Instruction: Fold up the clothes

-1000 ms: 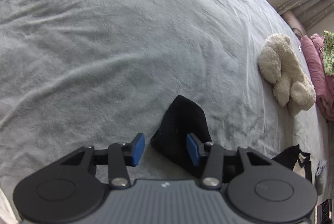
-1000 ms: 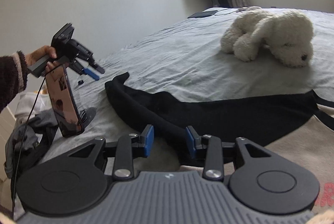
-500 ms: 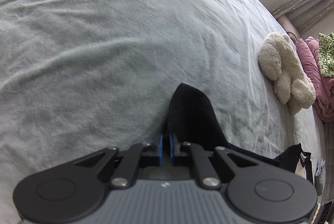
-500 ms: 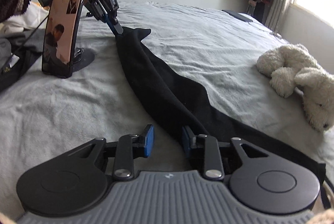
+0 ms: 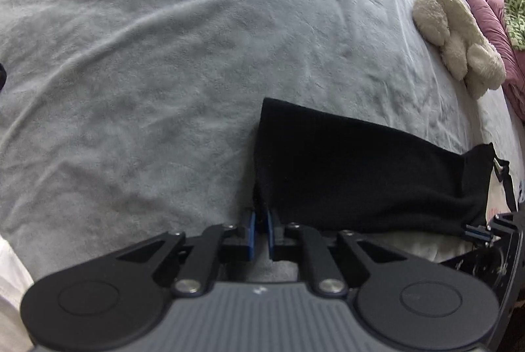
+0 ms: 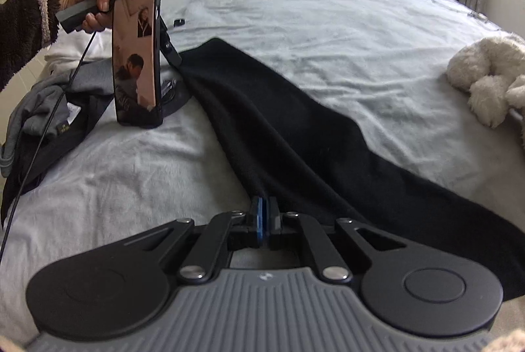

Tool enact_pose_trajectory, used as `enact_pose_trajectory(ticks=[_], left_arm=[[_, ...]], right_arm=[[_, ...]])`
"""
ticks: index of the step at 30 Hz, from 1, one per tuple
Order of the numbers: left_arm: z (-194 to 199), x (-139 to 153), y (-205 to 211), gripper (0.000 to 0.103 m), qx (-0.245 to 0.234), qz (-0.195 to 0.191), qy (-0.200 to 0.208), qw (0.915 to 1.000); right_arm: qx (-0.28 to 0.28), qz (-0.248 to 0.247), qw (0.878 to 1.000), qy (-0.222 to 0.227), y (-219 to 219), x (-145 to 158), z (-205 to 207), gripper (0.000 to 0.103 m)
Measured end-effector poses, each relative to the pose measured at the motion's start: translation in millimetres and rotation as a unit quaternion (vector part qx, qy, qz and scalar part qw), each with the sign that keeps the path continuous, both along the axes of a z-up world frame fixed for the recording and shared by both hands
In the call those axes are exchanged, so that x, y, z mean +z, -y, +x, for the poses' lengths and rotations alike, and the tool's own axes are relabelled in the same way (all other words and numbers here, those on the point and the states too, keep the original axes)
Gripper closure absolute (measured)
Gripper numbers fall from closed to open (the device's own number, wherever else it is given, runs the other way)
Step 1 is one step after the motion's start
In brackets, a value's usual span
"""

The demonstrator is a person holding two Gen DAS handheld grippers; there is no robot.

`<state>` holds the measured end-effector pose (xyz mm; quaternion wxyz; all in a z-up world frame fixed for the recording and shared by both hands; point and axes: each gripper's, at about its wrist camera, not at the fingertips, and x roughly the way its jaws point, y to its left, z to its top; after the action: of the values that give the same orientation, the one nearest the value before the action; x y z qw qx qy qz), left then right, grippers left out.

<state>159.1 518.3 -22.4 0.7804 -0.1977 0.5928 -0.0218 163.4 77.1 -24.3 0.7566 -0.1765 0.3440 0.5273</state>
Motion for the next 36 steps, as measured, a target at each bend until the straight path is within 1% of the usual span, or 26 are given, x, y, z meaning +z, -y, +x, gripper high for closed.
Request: enact_pose_trajectory(ticks=[1, 2, 4, 5, 6, 8, 10, 12, 14, 17, 19, 20, 21, 23, 25, 26, 28, 30, 32, 34, 35, 36], left_arm=[[-1, 1, -1, 0.094, 0.0, -0.003, 0.005, 1.0], [-1, 2, -3, 0.093, -0.001, -0.007, 0.01, 0.9999], [-2, 4, -5, 0.084, -0.001, -0.01, 0.021, 0.9997], [-1, 6, -6, 0.076, 0.002, -0.01, 0.033, 0.9994], [0, 8, -6, 0.069, 0.006, -0.01, 0.045, 0.9989], [3, 11, -7, 0.068, 0.017, -0.011, 0.071, 0.9973], [7, 14, -8, 0.068, 0.03, -0.011, 0.1, 0.9945], [10, 14, -6, 0.068, 0.038, -0.003, 0.125, 0.9914], [13, 12, -4, 0.068, 0.046, 0.005, 0.139, 0.9892], [18, 5, 0, 0.07, 0.056, 0.026, 0.146, 0.9874], [19, 1, 3, 0.072, 0.054, 0.033, 0.149, 0.9868], [19, 0, 5, 0.079, 0.053, 0.036, 0.151, 0.9865], [18, -1, 6, 0.089, 0.053, 0.038, 0.155, 0.9858], [16, -2, 9, 0.096, 0.054, 0.043, 0.163, 0.9843], [13, -3, 12, 0.099, 0.054, 0.047, 0.17, 0.9828], [12, -4, 13, 0.1, 0.054, 0.049, 0.174, 0.982], [9, -2, 16, 0.1, 0.057, 0.053, 0.188, 0.979], [4, 2, 17, 0.101, 0.063, 0.057, 0.209, 0.9742], [0, 8, 13, 0.101, 0.076, 0.054, 0.237, 0.9671], [-2, 12, 10, 0.101, 0.09, 0.053, 0.256, 0.9609], [-2, 13, 9, 0.101, 0.096, 0.053, 0.264, 0.9584], [-1, 11, 9, 0.101, 0.098, 0.056, 0.262, 0.9585]], right_arm=[[0.006, -0.005, 1.0, -0.003, -2, -1, -1, 0.094], [0.012, -0.009, 1.0, -0.006, -4, -2, -3, 0.088], [0.02, 0.007, 1.0, -0.011, -1, 5, -4, 0.087], [0.023, 0.018, 0.999, -0.014, 2, 9, -3, 0.085], [0.015, 0.03, 0.999, -0.012, 6, 12, 1, 0.076], [-0.002, 0.053, 0.999, -0.005, 15, 19, 9, 0.068], [-0.035, 0.049, 0.998, 0.017, 19, 21, 23, 0.068], [-0.065, 0.042, 0.996, 0.036, 22, 21, 38, 0.068], [-0.086, 0.033, 0.995, 0.044, 21, 16, 53, 0.068], [-0.1, 0.018, 0.994, 0.049, 16, 6, 71, 0.068], [-0.088, 0.011, 0.995, 0.044, 10, -1, 77, 0.068], [-0.079, 0.008, 0.996, 0.043, 8, -3, 78, 0.068], [-0.071, 0.0, 0.997, 0.044, 4, -7, 79, 0.068], [-0.061, -0.017, 0.996, 0.057, -3, -13, 76, 0.068], [-0.058, -0.02, 0.996, 0.062, -5, -14, 73, 0.078], [-0.056, -0.018, 0.996, 0.06, -5, -14, 71, 0.097], [-0.062, -0.02, 0.995, 0.08, -7, -12, 64, 0.1], [-0.076, -0.016, 0.99, 0.114, -8, -10, 56, 0.1], [-0.106, 0.008, 0.984, 0.142, -3, -3, 53, 0.1], [-0.137, 0.029, 0.977, 0.158, 1, 4, 57, 0.1], [-0.145, 0.032, 0.976, 0.162, 0, 4, 60, 0.1], [-0.151, 0.028, 0.975, 0.163, -2, 3, 63, 0.1]])
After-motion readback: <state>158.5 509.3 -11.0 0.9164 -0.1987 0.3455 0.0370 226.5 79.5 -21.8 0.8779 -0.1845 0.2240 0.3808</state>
